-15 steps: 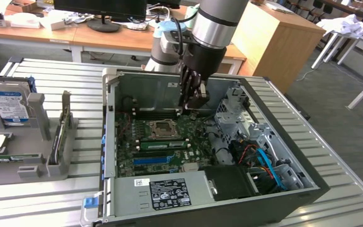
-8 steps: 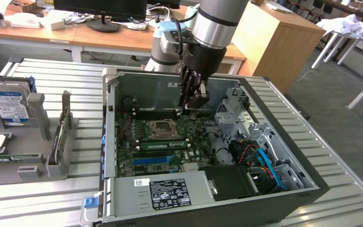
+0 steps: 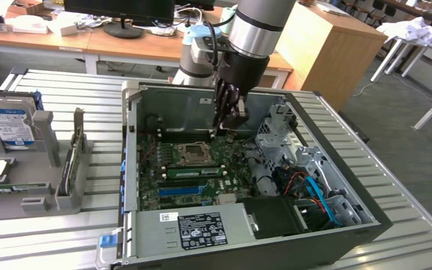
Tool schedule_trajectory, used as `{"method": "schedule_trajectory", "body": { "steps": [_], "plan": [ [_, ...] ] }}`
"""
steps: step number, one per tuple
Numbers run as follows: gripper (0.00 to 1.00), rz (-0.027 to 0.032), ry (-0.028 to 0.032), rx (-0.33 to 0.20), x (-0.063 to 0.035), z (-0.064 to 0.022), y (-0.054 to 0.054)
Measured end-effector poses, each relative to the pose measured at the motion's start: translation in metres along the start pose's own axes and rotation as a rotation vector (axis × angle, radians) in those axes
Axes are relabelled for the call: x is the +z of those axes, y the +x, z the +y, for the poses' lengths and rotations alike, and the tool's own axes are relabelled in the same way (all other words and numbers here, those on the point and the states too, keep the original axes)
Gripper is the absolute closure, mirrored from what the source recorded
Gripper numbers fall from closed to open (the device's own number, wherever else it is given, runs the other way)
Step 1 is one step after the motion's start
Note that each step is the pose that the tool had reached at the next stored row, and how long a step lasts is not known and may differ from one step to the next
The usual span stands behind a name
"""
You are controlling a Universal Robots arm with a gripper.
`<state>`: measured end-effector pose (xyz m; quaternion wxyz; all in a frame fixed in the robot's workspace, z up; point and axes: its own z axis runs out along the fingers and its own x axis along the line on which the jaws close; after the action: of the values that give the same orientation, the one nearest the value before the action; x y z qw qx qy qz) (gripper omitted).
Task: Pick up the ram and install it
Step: 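Press down the ram until it locks into place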
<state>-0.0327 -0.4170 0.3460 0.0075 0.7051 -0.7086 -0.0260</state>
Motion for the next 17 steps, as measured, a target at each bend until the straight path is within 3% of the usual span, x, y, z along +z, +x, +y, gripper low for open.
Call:
{"method": "schedule_trajectory", "body": {
  "steps": [5,12,17],
  "plan": [
    [0.89,0.0,0.0,0.0,0.0,0.0,0.0],
    [0.89,0.0,-0.0001,0.0,0.0,-0.0002,0.0],
    [0.89,0.0,0.0,0.0,-0.0004,-0.0087,0.0005]
  ]
}}
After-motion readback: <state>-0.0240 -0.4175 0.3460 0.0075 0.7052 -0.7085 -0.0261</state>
